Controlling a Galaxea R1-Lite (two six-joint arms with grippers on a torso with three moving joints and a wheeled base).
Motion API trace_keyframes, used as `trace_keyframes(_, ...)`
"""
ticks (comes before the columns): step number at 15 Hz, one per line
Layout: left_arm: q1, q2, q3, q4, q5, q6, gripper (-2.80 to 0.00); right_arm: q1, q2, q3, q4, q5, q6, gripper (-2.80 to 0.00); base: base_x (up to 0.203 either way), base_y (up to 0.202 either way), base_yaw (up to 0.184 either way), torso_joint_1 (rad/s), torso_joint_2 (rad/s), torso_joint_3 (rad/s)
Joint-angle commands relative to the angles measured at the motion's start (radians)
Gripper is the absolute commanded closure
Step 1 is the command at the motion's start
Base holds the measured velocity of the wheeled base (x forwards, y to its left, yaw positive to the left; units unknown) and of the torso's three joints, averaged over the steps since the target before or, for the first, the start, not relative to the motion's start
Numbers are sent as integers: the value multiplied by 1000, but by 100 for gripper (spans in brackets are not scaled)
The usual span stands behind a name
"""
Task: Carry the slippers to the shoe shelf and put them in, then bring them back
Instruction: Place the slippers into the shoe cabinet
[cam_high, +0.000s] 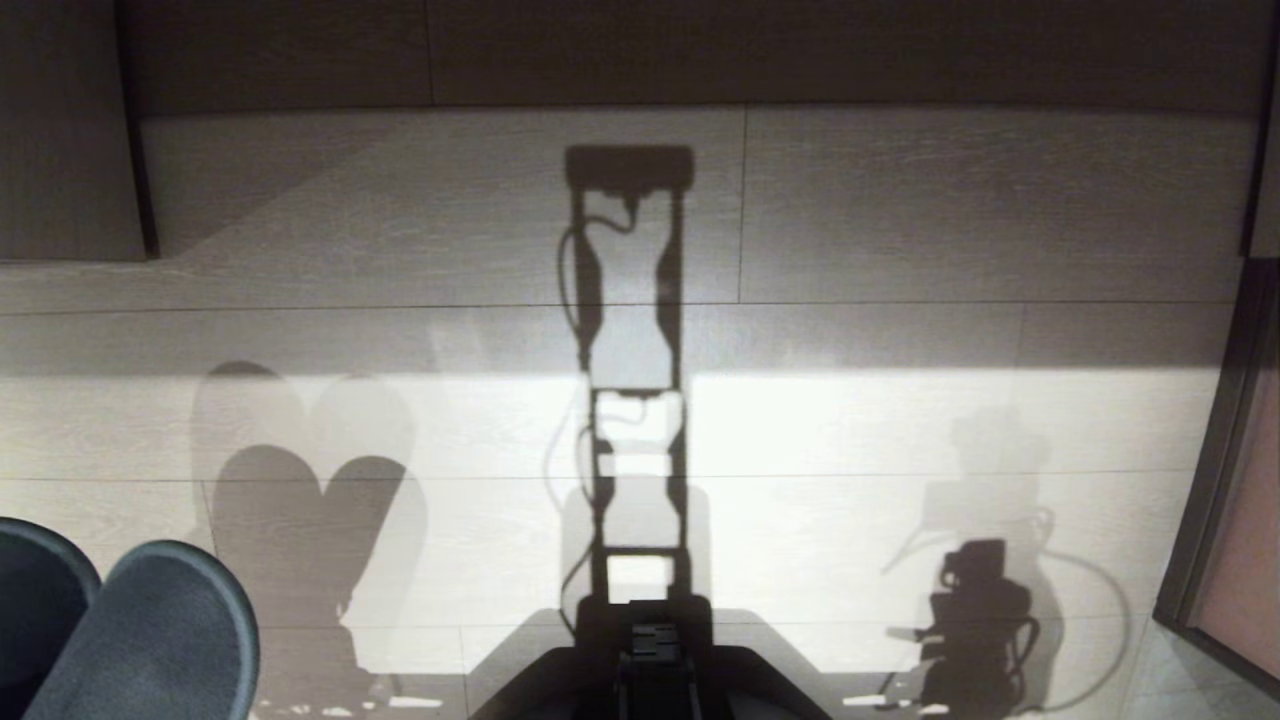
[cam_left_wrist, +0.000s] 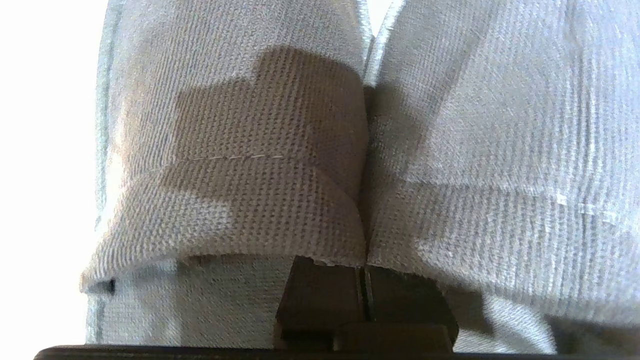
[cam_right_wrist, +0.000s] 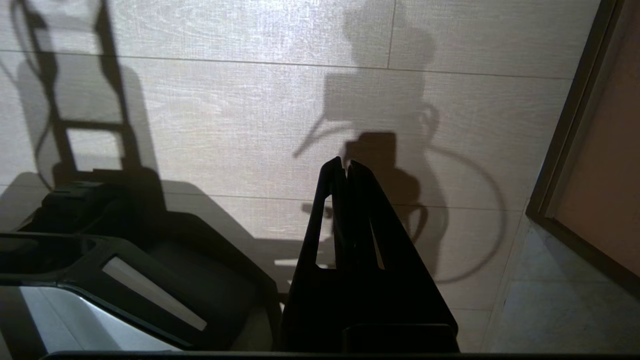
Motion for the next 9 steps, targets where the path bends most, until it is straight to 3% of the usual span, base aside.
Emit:
trace_keyframes(1,0,-54,0,37,-27,4,0,0,-2,0,0,1,0,0,0,0,0,0,0,0)
trace_keyframes(6,0,-122,0,144,-111,44,0,1,-2,0,0,1,0,0,0,0,0,0,0,0)
trace_keyframes(9,0,-132,-2,174,-115,42,0,0,-2,0,0,1,1,0,0,0,0,0,0,0)
